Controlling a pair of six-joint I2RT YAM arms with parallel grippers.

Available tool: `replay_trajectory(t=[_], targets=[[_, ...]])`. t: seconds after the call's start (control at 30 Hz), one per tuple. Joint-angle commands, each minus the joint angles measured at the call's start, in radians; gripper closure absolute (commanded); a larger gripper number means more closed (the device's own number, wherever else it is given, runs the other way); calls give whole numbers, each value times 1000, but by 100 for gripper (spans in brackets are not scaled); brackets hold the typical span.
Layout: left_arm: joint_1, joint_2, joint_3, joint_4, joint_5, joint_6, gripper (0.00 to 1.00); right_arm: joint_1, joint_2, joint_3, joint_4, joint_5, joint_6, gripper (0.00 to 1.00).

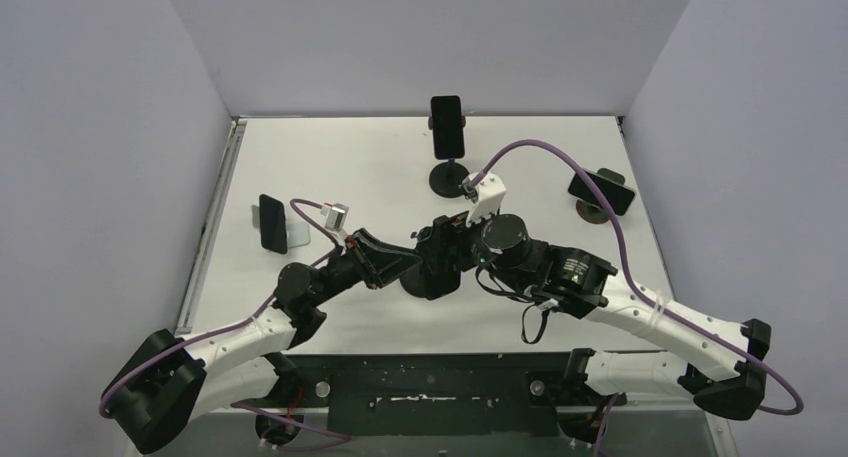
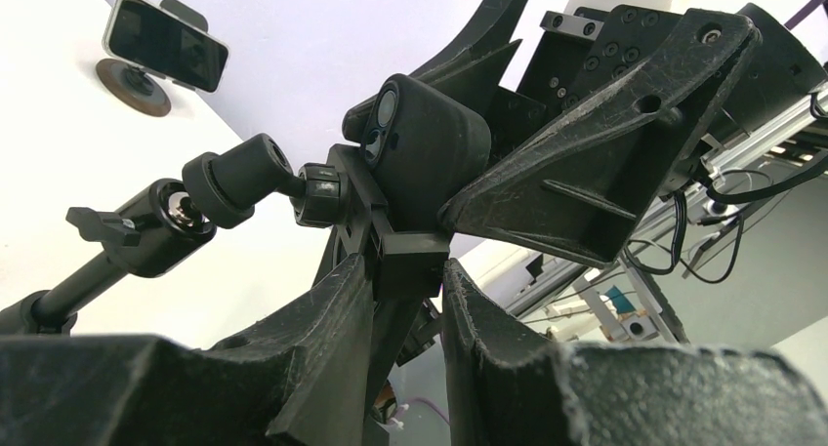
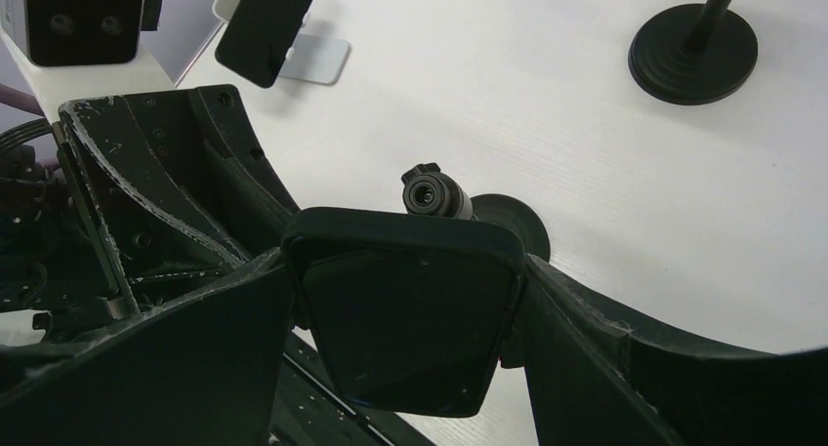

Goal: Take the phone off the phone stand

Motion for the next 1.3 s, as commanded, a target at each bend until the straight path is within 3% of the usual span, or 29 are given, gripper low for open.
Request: replay_trajectory(t=[0.0, 0.67, 1.27], targets=[[18, 23, -3, -109, -34, 25, 100, 13, -77, 49, 170, -117, 35, 100], [19, 96, -6, 27, -50, -66, 100, 14, -124, -29, 256, -183, 30, 100], [20, 32, -27, -92, -93, -11, 100, 13, -151, -29, 277, -195, 29, 100]])
